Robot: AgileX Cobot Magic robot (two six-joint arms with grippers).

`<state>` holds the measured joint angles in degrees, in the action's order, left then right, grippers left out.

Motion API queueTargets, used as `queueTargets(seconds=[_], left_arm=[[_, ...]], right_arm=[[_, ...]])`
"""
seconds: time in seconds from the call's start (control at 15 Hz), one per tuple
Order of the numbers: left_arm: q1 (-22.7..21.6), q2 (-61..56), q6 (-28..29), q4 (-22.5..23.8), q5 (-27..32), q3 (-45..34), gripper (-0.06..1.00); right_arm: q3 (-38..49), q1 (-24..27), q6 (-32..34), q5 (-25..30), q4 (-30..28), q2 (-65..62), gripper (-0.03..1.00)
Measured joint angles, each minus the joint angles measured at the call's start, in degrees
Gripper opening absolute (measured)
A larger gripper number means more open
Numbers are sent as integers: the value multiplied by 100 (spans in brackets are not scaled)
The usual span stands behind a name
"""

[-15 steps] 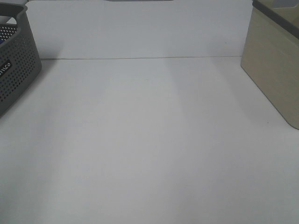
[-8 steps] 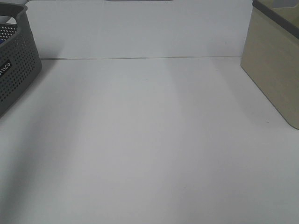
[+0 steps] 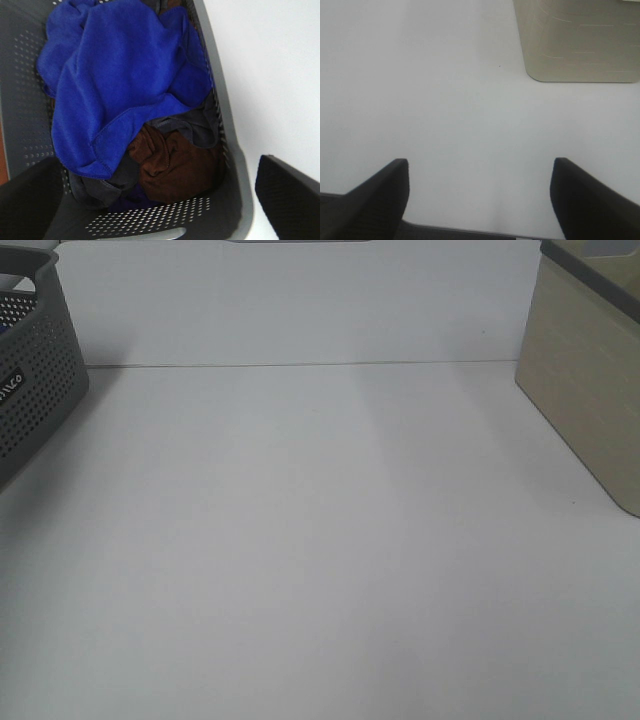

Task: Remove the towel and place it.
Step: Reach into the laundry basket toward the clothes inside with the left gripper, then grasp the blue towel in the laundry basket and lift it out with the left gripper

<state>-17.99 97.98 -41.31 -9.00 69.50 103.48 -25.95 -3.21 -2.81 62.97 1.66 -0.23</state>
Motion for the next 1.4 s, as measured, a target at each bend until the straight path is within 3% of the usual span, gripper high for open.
queueTargets(seconds=[0.2, 0.4, 0.87, 1.4], left_arm=[[-561, 859, -951, -155, -6, 0, 99], [-705, 1473, -1541, -155, -6, 92, 99], [-705, 2968, -1702, -80, 0, 1581, 99], [-716, 3621, -1828, -138, -6, 1713, 92]], right_arm=[[0, 0, 0, 0, 0, 0, 76], [0, 0, 0, 0, 0, 0, 76], [0, 0, 0, 0, 0, 0, 76], [0, 0, 0, 0, 0, 0, 76]])
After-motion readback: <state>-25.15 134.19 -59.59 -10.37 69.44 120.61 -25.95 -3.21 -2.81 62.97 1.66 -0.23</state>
